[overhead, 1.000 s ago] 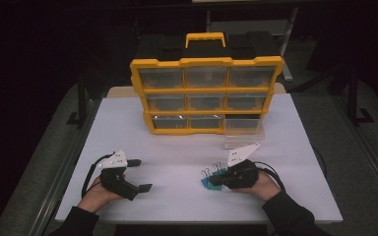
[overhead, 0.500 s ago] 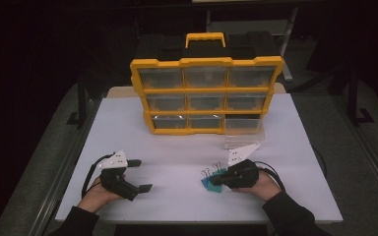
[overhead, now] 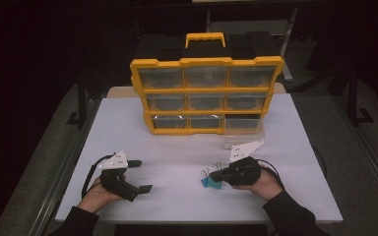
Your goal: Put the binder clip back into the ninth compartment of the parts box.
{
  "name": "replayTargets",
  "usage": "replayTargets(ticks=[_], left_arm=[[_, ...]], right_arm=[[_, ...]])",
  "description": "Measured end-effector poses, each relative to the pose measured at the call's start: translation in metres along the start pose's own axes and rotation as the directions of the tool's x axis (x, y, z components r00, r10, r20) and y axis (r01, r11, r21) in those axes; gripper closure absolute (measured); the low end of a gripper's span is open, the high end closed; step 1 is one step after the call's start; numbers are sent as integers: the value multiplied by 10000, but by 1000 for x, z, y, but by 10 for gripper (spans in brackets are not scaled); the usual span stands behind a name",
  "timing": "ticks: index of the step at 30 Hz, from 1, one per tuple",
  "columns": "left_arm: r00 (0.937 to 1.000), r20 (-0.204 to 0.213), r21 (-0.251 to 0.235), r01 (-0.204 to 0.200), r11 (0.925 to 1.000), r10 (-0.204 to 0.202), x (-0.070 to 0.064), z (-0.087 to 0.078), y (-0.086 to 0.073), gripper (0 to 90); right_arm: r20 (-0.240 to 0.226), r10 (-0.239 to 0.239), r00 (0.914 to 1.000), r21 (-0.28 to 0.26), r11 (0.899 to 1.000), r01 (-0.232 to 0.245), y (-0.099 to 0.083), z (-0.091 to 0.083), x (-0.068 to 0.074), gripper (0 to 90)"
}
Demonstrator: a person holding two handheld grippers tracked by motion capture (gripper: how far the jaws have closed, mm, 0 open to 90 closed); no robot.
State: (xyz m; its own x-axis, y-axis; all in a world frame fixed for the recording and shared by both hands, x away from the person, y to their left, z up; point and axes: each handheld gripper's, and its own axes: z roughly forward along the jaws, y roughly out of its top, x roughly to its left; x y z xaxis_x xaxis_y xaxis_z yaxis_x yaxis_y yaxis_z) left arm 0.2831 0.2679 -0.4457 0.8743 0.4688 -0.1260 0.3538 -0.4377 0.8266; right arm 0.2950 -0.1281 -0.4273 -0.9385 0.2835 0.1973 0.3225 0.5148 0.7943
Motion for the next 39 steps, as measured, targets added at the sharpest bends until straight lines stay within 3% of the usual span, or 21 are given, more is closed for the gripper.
replayTargets(ticks=[14,20,39], left_arm=[[10000,3,48,60,10000,-60,-1,1,0,3],[10000,-46,-150,66,9999,-67,-2,0,0,3],[9999,-115,-108,49,9999,-50,-1,0,0,3]], right_arm=[[417,-5,9991,-231,9997,14,16,-12,3,870],[571,-81,9983,-263,9996,96,27,-16,4,870],[1178,73,9930,-239,9997,-45,55,-27,-4,870]])
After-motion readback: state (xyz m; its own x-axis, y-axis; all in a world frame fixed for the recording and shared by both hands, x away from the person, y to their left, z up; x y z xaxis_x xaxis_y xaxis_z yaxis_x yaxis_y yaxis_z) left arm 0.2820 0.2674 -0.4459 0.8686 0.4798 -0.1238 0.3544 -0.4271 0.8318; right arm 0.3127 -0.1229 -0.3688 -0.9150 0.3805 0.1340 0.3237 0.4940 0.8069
